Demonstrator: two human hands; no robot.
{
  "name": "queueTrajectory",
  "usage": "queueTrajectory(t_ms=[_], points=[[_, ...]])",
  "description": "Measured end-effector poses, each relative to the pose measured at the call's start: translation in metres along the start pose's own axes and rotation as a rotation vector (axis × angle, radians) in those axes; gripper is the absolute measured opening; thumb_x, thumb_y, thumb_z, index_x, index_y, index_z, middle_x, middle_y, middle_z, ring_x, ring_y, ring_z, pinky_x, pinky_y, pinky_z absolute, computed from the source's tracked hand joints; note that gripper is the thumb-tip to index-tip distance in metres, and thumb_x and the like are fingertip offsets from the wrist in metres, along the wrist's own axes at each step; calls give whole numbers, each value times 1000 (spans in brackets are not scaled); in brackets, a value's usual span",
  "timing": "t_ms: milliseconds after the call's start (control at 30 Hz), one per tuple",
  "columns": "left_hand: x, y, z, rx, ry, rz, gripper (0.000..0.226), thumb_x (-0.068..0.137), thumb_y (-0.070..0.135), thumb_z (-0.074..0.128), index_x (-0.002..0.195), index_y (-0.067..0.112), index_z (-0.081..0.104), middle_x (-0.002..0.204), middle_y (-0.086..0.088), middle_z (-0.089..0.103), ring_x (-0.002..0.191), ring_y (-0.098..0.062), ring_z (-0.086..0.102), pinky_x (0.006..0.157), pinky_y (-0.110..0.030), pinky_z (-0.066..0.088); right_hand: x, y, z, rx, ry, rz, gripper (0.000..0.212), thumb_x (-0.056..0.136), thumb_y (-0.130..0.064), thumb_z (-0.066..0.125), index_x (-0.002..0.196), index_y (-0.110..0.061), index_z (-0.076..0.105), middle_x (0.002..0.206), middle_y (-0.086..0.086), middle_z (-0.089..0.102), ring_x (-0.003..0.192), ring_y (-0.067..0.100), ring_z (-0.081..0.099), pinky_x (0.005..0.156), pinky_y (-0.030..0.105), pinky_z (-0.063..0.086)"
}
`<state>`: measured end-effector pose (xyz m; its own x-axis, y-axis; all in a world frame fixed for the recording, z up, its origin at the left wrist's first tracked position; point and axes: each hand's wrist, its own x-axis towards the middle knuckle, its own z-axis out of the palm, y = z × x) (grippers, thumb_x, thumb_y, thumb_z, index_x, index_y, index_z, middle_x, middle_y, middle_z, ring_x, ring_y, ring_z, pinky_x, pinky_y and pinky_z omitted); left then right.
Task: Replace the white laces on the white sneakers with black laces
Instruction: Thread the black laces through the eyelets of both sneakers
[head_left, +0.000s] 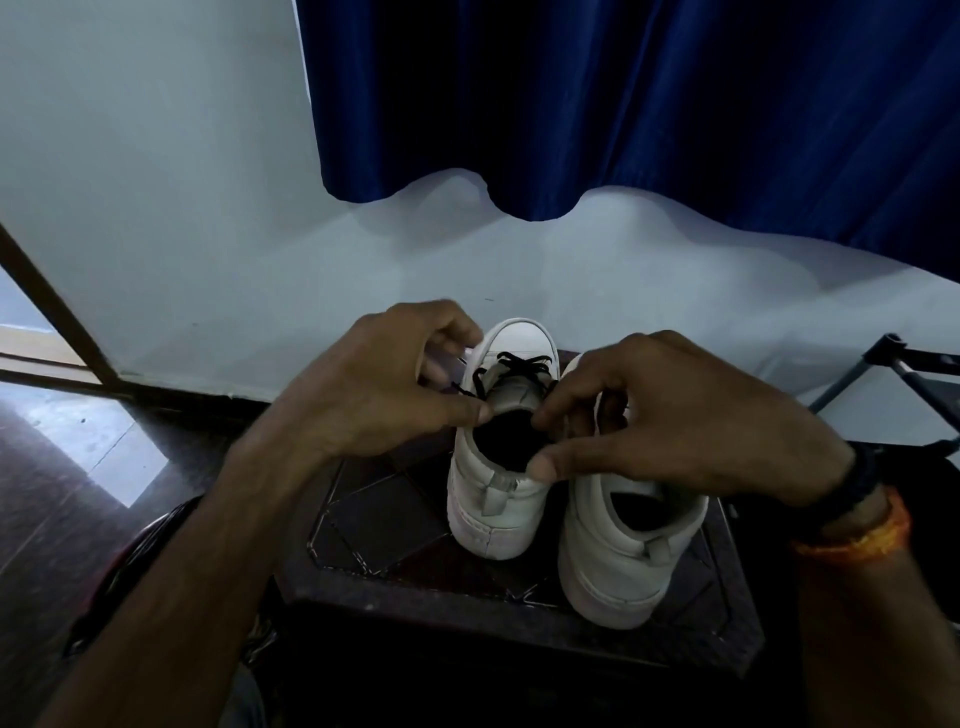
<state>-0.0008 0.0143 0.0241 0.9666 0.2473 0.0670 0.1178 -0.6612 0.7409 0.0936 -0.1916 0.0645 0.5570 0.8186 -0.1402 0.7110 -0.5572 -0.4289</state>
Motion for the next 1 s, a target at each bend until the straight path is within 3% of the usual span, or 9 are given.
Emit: queueTrajectory(t_ms=[67, 133, 267, 433, 567, 700, 833, 933, 1000], points=[[0, -2, 1, -64, -52, -48, 36, 72, 24, 90, 103, 30, 72, 94, 8, 73, 81, -9, 72, 82, -40, 61, 2, -2, 5, -107, -16, 22, 64, 53, -82, 68, 107, -47, 71, 83, -20, 67, 81, -1, 61, 75, 31, 54], [-2, 0, 3, -128, -43, -57, 29, 73, 16, 90, 96, 22, 74, 84, 2, 75, 73, -17, 75, 78, -43, 63, 3, -2, 9, -188, -1, 9, 68, 51, -85, 58, 108, -51, 69, 85, -21, 67, 86, 1, 61, 78, 38, 55], [-3, 6, 4, -89, 20, -18, 20, 71, 13, 90, 83, 19, 75, 73, 2, 74, 61, -14, 72, 68, -29, 61, 3, -4, 10, -152, 12, -47, 21, 77, -55, 76, 97, -49, 76, 86, -21, 73, 86, 2, 66, 80, 34, 56], [-3, 9, 6, -43, 63, 56, 20, 64, 18, 94, 74, 24, 77, 66, 8, 72, 63, -3, 69, 62, -15, 53, 13, -7, 23, -159, 189, -56, 10, 84, -43, 71, 92, -42, 77, 88, -6, 72, 90, 18, 64, 81, 39, 54], [-3, 11, 9, 28, 10, 147, 20, 65, 16, 93, 74, 23, 77, 66, 10, 70, 66, 0, 67, 62, -13, 51, 13, -4, 20, -130, 58, -83, 18, 84, -42, 69, 98, -51, 74, 92, -17, 74, 93, 8, 65, 83, 37, 54], [-3, 10, 17, 205, 7, 204, 23, 67, 13, 84, 76, 29, 72, 66, 17, 68, 68, 2, 65, 67, -25, 51, 5, -4, 6, -68, -113, -106, 27, 80, -40, 81, 103, -53, 73, 97, -34, 70, 98, -8, 64, 90, 31, 53], [-1, 13, 23, 251, -1, 175, 38, 70, 11, 81, 87, 31, 53, 68, 16, 70, 66, 4, 62, 64, -25, 50, 8, -3, 9, -19, -47, -129, 25, 76, -35, 85, 94, -51, 76, 91, -29, 72, 92, -4, 66, 85, 34, 56], [1, 13, 22, 182, -62, 122, 37, 76, 14, 83, 92, 26, 52, 75, 14, 74, 66, 8, 63, 59, -11, 42, 9, 2, 9, 4, 88, -111, 23, 78, -29, 83, 89, -49, 78, 86, -25, 73, 88, -1, 66, 79, 36, 57], [-2, 12, 16, 123, -100, 101, 33, 79, 15, 82, 92, 25, 53, 75, 15, 75, 67, 6, 66, 63, -14, 47, 13, 2, 12, 18, 154, -98, 23, 77, -25, 83, 87, -46, 79, 86, -19, 74, 88, 3, 67, 81, 36, 58]])
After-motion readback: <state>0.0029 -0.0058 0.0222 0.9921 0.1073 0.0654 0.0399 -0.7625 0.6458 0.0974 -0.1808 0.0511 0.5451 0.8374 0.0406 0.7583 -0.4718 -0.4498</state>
